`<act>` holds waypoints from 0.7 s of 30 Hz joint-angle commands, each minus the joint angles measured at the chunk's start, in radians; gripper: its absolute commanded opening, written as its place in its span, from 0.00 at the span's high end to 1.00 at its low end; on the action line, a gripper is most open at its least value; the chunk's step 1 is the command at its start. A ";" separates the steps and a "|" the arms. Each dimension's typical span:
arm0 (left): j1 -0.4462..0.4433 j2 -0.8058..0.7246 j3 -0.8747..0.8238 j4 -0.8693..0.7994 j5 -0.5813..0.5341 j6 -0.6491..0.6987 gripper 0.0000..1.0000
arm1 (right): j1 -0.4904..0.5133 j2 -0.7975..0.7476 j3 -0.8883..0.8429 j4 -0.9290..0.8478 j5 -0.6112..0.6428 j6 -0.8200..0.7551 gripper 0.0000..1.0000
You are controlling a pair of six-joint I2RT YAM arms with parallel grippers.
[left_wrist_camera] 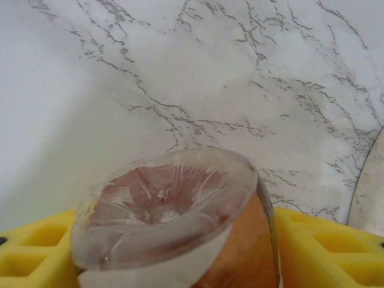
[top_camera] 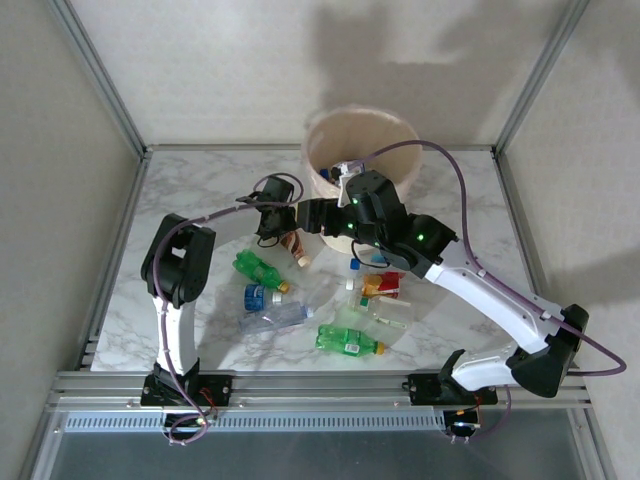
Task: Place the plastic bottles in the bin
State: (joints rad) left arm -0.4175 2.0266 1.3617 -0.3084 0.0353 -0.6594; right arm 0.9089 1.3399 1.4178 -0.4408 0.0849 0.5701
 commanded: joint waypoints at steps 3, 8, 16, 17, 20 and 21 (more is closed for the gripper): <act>0.010 -0.023 0.017 -0.035 -0.025 -0.021 0.45 | 0.012 -0.013 0.035 0.006 0.019 0.002 0.32; 0.038 -0.120 0.017 -0.053 0.000 -0.029 0.46 | 0.012 -0.021 0.040 0.008 0.020 0.005 0.32; 0.090 -0.408 0.002 -0.047 0.126 -0.053 0.44 | 0.012 0.005 0.062 -0.001 -0.039 -0.005 0.28; 0.094 -0.440 0.002 -0.043 0.153 -0.057 0.44 | 0.013 0.011 0.066 -0.002 -0.050 -0.008 0.27; 0.097 -0.510 0.015 -0.038 0.242 -0.066 0.43 | 0.010 0.042 0.098 -0.031 -0.066 -0.016 0.24; 0.097 -0.531 0.020 -0.031 0.277 -0.070 0.43 | 0.011 0.054 0.112 -0.042 -0.072 -0.018 0.24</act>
State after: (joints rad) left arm -0.3218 1.5314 1.3659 -0.3393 0.1856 -0.7078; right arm 0.9089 1.3617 1.4776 -0.4568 0.0444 0.5655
